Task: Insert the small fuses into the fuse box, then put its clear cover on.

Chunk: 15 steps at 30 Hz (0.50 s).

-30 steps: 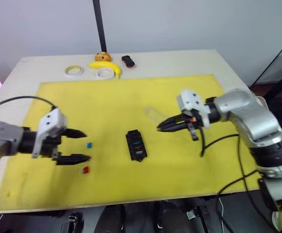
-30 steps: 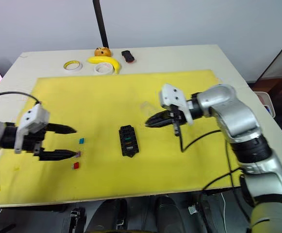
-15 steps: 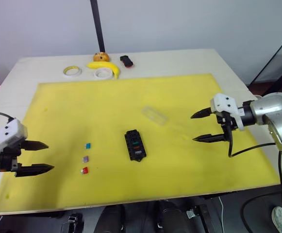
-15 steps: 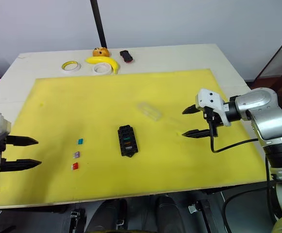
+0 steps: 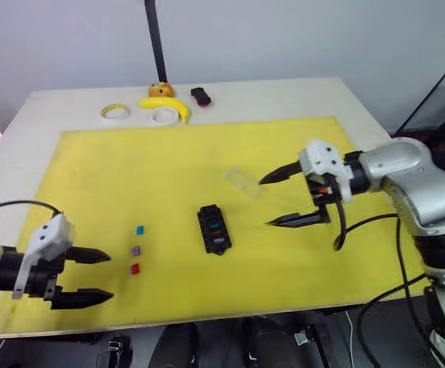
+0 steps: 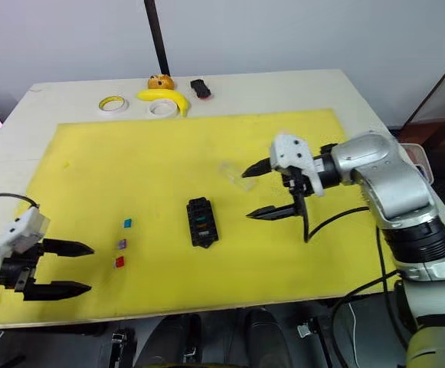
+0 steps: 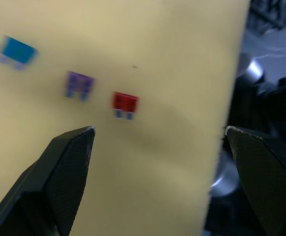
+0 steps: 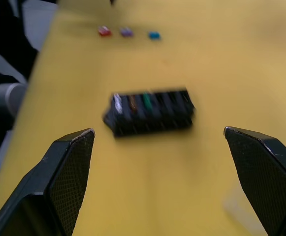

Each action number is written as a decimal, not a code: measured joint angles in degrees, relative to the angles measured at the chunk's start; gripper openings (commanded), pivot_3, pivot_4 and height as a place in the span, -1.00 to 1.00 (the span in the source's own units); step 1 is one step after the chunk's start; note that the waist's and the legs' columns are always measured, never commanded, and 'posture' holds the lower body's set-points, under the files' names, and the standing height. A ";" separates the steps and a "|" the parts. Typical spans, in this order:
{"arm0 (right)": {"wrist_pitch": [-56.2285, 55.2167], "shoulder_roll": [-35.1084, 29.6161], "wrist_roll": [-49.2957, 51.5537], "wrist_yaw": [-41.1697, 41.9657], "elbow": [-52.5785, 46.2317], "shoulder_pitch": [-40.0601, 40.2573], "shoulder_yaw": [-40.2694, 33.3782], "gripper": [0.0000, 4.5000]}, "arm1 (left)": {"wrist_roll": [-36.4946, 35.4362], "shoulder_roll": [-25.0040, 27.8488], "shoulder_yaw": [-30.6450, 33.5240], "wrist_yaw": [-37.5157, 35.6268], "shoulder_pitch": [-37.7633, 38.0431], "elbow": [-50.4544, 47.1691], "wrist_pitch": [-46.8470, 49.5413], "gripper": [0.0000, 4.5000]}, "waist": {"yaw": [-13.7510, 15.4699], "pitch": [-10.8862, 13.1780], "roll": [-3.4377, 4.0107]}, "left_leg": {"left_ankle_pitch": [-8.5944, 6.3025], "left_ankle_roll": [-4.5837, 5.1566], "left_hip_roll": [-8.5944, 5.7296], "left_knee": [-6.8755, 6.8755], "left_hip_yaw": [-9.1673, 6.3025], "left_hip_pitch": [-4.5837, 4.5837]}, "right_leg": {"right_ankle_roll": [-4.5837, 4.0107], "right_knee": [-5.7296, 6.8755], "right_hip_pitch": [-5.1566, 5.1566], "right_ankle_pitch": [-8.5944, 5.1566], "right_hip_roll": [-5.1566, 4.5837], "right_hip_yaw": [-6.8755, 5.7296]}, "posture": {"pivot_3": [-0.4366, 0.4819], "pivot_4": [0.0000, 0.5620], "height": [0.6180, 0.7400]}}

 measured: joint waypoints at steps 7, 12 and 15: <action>0.74 1.88 -0.01 -0.24 -3.11 -0.62 3.46 0.98 | -0.08 -2.82 -6.99 0.58 -5.03 7.39 0.45 1.00 | 0.00 -0.01 0.01 | 0.00 0.00 -0.03 0.00 0.00 0.02 | 0.00 0.02 0.03 0.00 -0.02 -0.01 | -0.05 -0.47 1.00; 0.87 2.11 -0.20 -1.08 -3.28 -0.74 3.71 0.98 | 0.10 -6.18 -9.86 1.21 -8.44 10.71 0.02 1.00 | 0.32 -0.01 0.02 | 0.00 0.00 -0.08 0.05 -0.05 0.03 | 0.03 0.01 0.11 0.02 -0.08 -0.02 | -0.05 -0.47 1.00; 0.97 2.05 -0.22 -1.28 -3.63 -0.52 3.89 1.00 | 0.09 -7.33 -10.38 2.25 -9.50 10.73 0.83 0.64 | 0.75 -0.03 0.04 | 0.00 0.00 -0.10 0.08 -0.05 0.04 | 0.01 0.00 0.13 0.01 -0.11 -0.02 | -0.05 -0.47 1.00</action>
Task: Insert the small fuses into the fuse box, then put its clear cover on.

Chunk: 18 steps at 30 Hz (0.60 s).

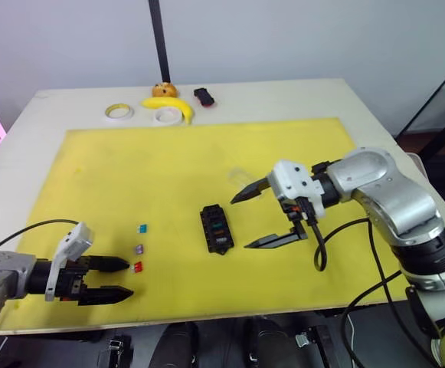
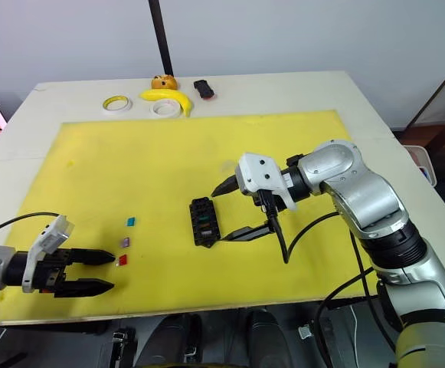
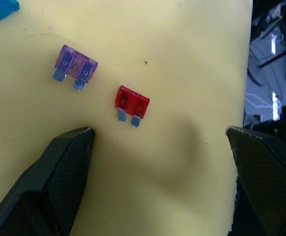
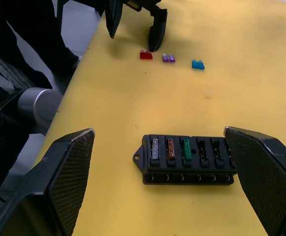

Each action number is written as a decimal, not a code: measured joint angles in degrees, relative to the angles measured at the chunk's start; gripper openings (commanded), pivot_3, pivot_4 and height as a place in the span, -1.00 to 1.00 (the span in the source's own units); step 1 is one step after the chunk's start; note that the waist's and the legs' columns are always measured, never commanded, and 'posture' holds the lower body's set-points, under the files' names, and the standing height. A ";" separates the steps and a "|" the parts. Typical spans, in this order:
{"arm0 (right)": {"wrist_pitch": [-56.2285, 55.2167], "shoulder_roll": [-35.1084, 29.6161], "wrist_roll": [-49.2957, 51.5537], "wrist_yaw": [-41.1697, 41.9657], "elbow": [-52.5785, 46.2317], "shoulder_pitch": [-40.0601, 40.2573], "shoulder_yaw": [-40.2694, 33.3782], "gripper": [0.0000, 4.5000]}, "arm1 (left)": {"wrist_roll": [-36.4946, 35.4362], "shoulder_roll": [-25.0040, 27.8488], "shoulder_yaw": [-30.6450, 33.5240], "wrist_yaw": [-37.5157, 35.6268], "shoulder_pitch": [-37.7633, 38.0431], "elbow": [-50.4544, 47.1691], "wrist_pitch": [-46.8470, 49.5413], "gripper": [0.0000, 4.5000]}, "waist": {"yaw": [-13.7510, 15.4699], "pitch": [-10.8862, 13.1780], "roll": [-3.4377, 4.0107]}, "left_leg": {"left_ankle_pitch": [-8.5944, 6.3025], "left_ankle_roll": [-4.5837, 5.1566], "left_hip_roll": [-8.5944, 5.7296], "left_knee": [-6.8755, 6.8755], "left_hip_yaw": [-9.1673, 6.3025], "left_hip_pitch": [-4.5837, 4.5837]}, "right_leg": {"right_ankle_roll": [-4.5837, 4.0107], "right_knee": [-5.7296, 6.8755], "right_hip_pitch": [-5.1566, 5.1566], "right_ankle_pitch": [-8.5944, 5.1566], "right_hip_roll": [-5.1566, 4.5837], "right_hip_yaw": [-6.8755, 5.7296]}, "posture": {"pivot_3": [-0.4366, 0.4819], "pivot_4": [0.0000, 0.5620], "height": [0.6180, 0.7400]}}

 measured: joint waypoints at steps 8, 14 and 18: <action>0.91 -0.18 0.01 -0.98 -1.17 0.66 0.08 1.00 | -1.93 -1.23 -0.57 1.70 -1.74 0.43 4.15 0.42 | 0.51 0.00 0.00 | -0.01 0.01 -0.02 0.00 0.00 -0.01 | 0.00 -0.03 0.00 0.00 -0.02 0.00 | -0.05 -0.47 1.00; 0.92 -0.15 -0.26 -1.64 -1.27 0.75 0.90 1.00 | -2.33 -1.24 -1.24 1.72 -2.36 0.41 4.19 0.42 | 0.51 0.00 0.00 | -0.01 0.01 -0.02 0.00 0.00 -0.02 | -0.01 -0.04 0.00 -0.01 -0.03 0.00 | -0.05 -0.47 1.00; 0.91 -0.11 -0.51 -2.10 -1.26 0.74 1.14 1.00 | -2.43 -1.21 -1.55 1.40 -2.68 0.25 4.18 0.42 | 0.48 0.00 0.00 | -0.01 0.01 -0.02 0.00 0.00 -0.02 | -0.01 -0.04 0.00 -0.01 -0.02 0.00 | -0.05 -0.47 1.00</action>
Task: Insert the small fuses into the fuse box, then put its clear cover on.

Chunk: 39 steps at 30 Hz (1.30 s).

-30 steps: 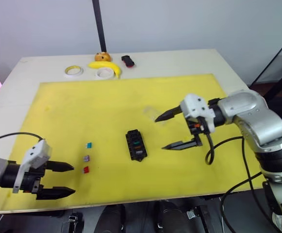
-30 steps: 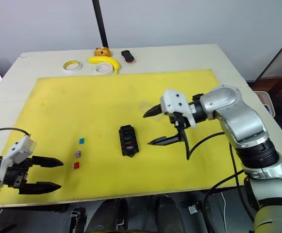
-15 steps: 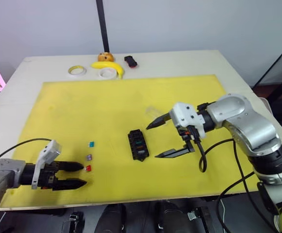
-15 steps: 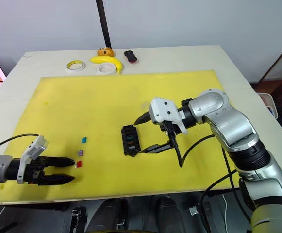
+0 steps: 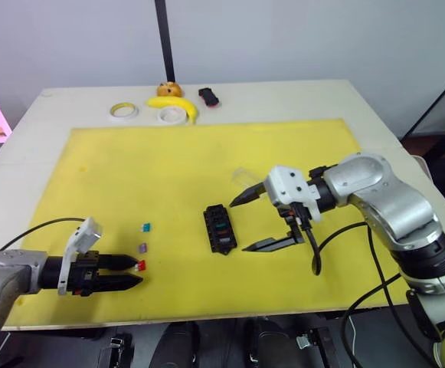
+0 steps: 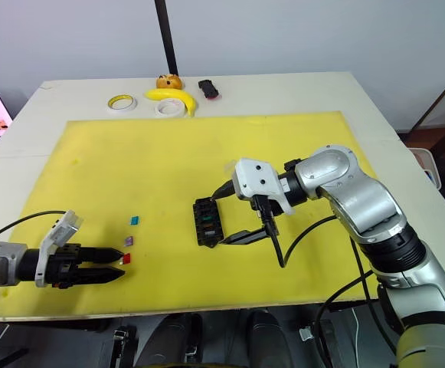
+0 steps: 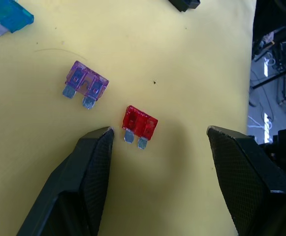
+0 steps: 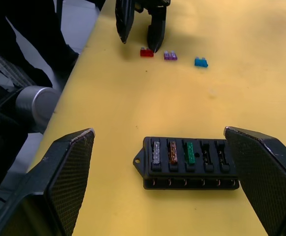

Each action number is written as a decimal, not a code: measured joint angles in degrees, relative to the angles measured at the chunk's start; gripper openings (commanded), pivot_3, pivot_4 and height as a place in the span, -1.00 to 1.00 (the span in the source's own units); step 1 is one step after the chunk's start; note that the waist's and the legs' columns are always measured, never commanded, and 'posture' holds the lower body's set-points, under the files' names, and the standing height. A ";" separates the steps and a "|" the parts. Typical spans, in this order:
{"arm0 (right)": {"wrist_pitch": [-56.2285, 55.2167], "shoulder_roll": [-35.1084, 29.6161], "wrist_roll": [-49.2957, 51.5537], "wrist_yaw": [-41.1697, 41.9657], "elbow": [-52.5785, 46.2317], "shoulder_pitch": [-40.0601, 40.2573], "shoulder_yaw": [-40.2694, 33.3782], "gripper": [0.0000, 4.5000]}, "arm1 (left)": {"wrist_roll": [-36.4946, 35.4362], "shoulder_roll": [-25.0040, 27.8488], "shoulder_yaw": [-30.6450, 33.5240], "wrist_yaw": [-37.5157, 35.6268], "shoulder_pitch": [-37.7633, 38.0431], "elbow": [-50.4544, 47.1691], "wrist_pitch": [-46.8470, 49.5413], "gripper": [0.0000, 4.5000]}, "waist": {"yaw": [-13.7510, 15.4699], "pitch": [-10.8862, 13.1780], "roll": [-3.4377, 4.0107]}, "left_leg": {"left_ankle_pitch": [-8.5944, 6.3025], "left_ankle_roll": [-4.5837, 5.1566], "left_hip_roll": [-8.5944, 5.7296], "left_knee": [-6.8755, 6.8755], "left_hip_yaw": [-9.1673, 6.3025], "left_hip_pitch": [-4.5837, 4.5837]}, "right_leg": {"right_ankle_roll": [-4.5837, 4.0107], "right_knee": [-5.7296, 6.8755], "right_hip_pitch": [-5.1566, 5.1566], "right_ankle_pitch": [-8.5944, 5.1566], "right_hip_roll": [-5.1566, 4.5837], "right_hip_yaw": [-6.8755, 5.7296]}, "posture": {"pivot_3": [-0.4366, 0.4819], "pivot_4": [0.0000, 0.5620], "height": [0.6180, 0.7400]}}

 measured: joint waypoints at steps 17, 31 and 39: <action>-0.19 0.12 -0.61 -1.08 0.02 0.01 0.78 1.00 | 0.10 -0.43 -2.37 -0.06 0.06 0.22 -1.42 -0.99 | -0.52 0.00 0.00 | 0.00 0.00 0.04 0.00 -0.01 0.01 | 0.00 0.02 -0.01 0.00 0.03 -0.01 | -0.05 -0.47 1.00; -1.06 0.19 -1.60 -1.12 0.06 0.40 1.03 1.00 | -0.49 0.64 -0.84 -0.13 2.02 1.25 -1.56 -0.99 | -1.48 0.00 0.00 | 0.00 0.00 0.08 -0.04 -0.04 0.01 | 0.00 0.03 -0.05 0.00 0.04 -0.03 | -0.05 -0.47 1.00; -1.09 0.25 -1.69 -1.18 0.02 1.18 1.08 1.00 | -1.20 1.68 3.90 0.37 8.10 1.31 -3.06 -0.99 | -1.61 0.00 0.00 | -0.01 0.00 0.12 -0.09 -0.04 0.01 | -0.03 0.03 -0.09 -0.01 0.02 -0.02 | -0.05 -0.47 1.00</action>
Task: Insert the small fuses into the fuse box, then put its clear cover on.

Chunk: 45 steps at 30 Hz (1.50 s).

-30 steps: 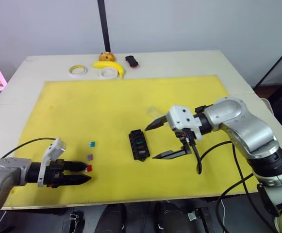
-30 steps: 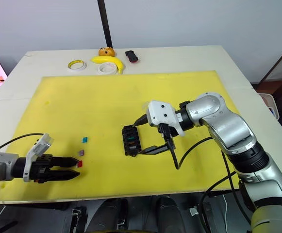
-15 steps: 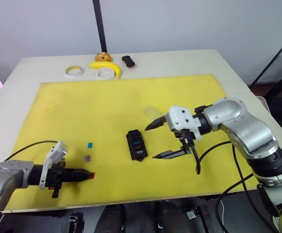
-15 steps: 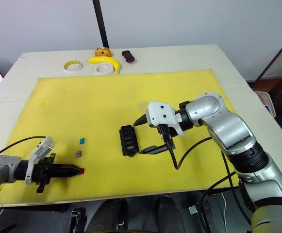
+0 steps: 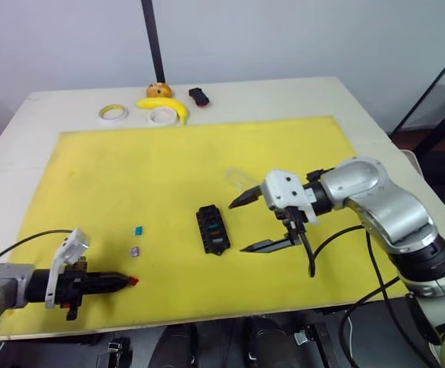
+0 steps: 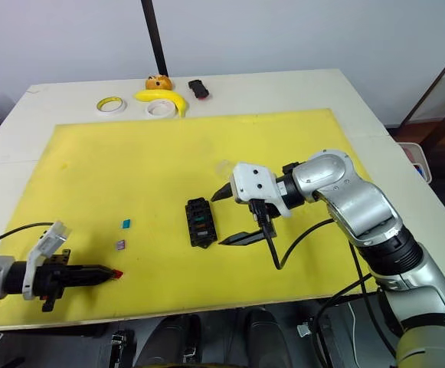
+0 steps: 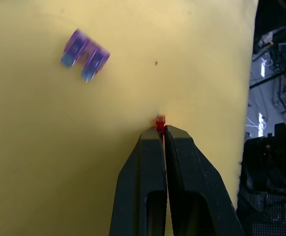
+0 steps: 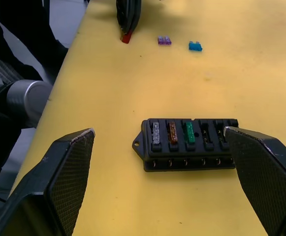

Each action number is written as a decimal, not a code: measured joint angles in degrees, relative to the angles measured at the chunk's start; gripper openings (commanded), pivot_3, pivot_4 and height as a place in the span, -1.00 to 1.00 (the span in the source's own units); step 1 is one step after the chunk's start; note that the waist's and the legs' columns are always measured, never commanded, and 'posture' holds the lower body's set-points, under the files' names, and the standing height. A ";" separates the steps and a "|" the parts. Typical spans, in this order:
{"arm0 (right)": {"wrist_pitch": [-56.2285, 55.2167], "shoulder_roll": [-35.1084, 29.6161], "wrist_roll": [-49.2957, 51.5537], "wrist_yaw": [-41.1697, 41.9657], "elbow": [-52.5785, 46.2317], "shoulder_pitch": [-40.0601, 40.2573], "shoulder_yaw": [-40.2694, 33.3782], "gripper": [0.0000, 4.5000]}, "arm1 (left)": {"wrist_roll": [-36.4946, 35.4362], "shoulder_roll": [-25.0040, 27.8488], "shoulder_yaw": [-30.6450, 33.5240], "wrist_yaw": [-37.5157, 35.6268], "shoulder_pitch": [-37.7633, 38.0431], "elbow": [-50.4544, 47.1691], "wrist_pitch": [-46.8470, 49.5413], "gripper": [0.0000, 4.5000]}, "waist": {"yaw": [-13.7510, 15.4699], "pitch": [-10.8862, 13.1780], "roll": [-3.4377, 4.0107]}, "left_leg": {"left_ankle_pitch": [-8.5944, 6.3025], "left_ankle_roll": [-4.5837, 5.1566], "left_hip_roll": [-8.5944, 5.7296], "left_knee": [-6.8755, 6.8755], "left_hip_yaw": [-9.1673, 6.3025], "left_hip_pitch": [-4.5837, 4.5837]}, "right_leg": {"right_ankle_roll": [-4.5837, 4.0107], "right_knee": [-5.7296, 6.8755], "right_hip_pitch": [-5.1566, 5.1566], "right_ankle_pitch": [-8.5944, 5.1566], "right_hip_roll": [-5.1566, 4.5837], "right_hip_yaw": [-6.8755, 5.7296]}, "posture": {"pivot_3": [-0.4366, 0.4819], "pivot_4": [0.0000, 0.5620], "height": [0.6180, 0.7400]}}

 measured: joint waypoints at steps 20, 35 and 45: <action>2.94 1.38 0.73 -0.45 0.35 -0.07 0.78 1.00 | -6.41 2.17 5.57 3.16 -3.98 -6.04 5.59 -0.99 | 0.28 0.01 -0.05 | 0.00 -0.01 -0.03 0.00 -0.03 -0.03 | -0.02 -0.03 0.00 0.00 -0.20 -0.02 | -0.05 -0.47 1.00; 29.19 7.51 15.23 -8.06 1.09 -10.54 -3.25 0.40 | -12.13 0.15 -3.95 5.87 -32.83 -14.08 7.10 -1.00 | 0.31 0.01 -0.06 | 0.00 0.00 -0.14 0.02 -0.03 -0.07 | 0.16 -0.04 0.05 0.12 0.02 -0.03 | -0.05 -0.47 1.00; 34.94 11.97 17.28 -13.95 4.06 -15.69 -3.16 -0.05 | -10.04 -3.43 -10.30 5.86 -38.81 -12.88 6.03 -1.00 | 0.15 0.01 -0.06 | 0.01 0.01 -0.12 0.02 -0.12 -0.07 | 0.22 0.03 0.03 0.14 0.26 -0.03 | -0.05 -0.47 1.00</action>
